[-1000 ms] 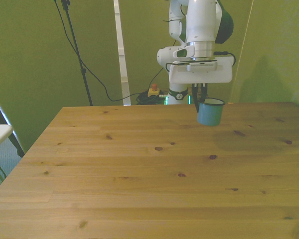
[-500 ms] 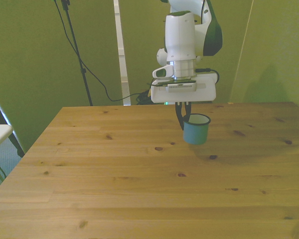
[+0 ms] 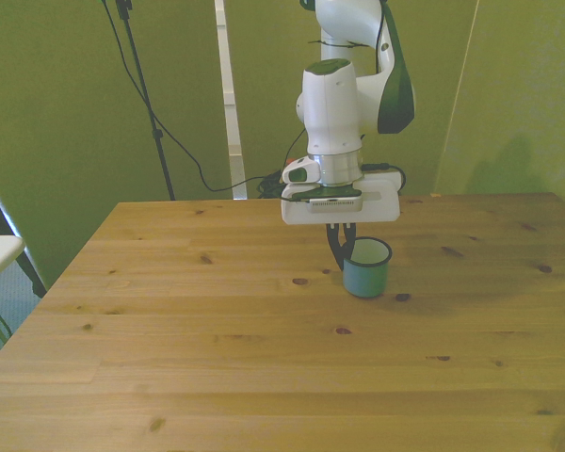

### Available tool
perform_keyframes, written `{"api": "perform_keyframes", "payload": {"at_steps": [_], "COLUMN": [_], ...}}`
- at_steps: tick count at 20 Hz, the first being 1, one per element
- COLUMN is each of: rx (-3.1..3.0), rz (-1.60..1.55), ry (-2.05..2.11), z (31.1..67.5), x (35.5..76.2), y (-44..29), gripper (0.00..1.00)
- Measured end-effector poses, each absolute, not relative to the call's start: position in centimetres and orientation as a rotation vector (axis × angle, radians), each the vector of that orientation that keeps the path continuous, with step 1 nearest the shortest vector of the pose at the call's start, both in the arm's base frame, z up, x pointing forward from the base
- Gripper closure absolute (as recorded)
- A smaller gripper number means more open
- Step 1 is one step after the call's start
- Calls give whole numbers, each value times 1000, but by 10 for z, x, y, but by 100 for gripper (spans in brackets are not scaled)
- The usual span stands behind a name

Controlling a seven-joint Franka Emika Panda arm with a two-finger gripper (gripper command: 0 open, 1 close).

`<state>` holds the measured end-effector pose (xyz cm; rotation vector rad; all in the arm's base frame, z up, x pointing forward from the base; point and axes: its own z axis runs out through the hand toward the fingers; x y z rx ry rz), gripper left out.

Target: Flip the mug upright

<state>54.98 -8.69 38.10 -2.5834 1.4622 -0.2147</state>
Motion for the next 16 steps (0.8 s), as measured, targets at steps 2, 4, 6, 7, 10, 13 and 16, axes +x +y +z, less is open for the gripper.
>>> {"api": "perform_keyframes", "payload": {"at_steps": [2, 4, 6, 7, 10, 13, 16], "rx": [-2584, -2586, -2587, -2587, -2590, -2591, -2593], "rz": [-211, -206, -203, -203, -203, -222, -265], "ry": [1462, 1463, 1463, 1463, 1456, 1429, 1366], "z": [380, 378, 377, 377, 378, 389, 423], "x": [549, 549, 549, 549, 549, 549, 543], "y": [-87, -87, -86, -86, -83, -74, -55], "gripper": [0, 0, 0, 0, 0, 0, 0]}}
